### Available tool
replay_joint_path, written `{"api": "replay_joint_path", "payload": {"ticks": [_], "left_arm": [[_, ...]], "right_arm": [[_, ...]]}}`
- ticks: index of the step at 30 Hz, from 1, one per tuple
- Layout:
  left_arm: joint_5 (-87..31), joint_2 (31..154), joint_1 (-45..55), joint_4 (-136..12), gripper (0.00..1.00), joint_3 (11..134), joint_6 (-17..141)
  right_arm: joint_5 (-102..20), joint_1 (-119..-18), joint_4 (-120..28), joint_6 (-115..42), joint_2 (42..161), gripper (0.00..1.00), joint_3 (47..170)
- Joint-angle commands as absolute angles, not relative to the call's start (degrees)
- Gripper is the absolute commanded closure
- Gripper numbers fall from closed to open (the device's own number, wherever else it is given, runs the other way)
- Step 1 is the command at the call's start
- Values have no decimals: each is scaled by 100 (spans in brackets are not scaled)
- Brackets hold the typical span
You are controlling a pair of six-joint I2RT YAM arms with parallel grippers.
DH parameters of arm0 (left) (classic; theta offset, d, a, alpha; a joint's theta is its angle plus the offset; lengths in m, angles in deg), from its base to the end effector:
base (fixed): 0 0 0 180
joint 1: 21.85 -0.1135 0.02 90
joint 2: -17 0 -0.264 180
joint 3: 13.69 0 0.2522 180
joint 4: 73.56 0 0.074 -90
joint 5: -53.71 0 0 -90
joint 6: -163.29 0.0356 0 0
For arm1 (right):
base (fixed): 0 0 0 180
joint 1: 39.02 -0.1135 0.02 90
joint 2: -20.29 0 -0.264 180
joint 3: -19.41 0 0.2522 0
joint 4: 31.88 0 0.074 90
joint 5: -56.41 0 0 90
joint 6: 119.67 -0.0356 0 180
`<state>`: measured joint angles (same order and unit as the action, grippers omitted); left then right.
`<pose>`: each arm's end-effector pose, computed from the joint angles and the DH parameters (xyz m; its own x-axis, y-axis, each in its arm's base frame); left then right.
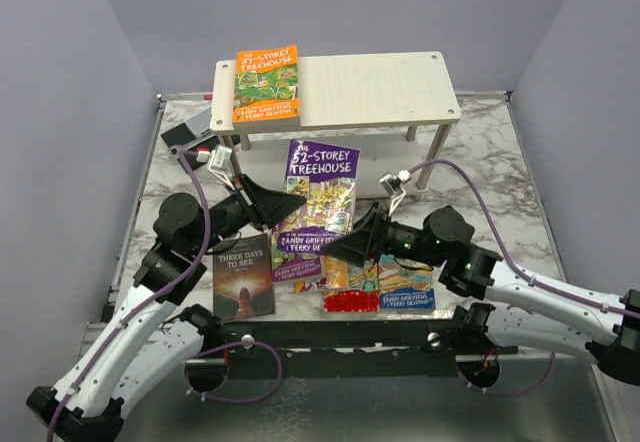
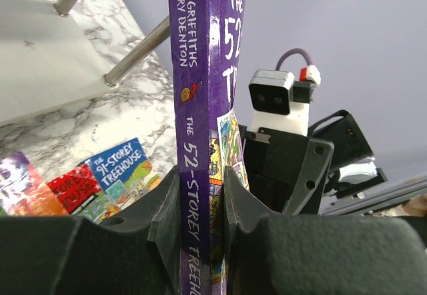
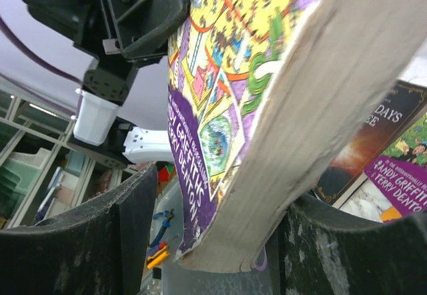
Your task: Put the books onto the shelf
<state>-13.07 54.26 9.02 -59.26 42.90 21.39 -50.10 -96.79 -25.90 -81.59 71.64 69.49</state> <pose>0.1251 -0.0912 0.3662 -0.5899 -0.4899 -0.6419 0.5582 0.3270 -0.7626 0.1061 0.1873 0.3230 -0.7303 0.2567 -0.6330 -0.6278 0.1129 0.7701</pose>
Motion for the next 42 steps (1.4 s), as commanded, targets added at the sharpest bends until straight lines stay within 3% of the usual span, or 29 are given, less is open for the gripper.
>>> {"api": "replay_joint_path", "payload": {"ticks": [1,18,21,24,27,31,33,42], "left_arm": [[-1945,5463,900,-5429,100,4540,2579],[-2080,5316,904,-4871,100,4762,3079],[-2031,5270,901,-4878,100,4746,3117],[-2005,5221,900,-4878,100,4713,3113],[-2003,5187,900,-4865,89,4692,3061],[-2082,5119,900,-4848,54,4696,3059],[-2167,5075,900,-4807,44,4722,3128],[-2612,5178,900,-4194,24,5174,3842]], "right_arm": [[-4496,-10029,-2871,-7885,7406,38,7351],[-3642,-10151,-2802,-8018,7302,56,7300],[-3630,-10156,-2789,-8044,7262,70,7259],[-3618,-10163,-2834,-8036,7222,98,7259],[-3604,-10164,-2947,-8012,7163,100,7301],[-3517,-10166,-3148,-7937,6916,100,7298],[-3490,-10160,-3262,-7881,6778,100,7316],[-3049,-10164,-4316,-7435,6600,100,8086]]}}
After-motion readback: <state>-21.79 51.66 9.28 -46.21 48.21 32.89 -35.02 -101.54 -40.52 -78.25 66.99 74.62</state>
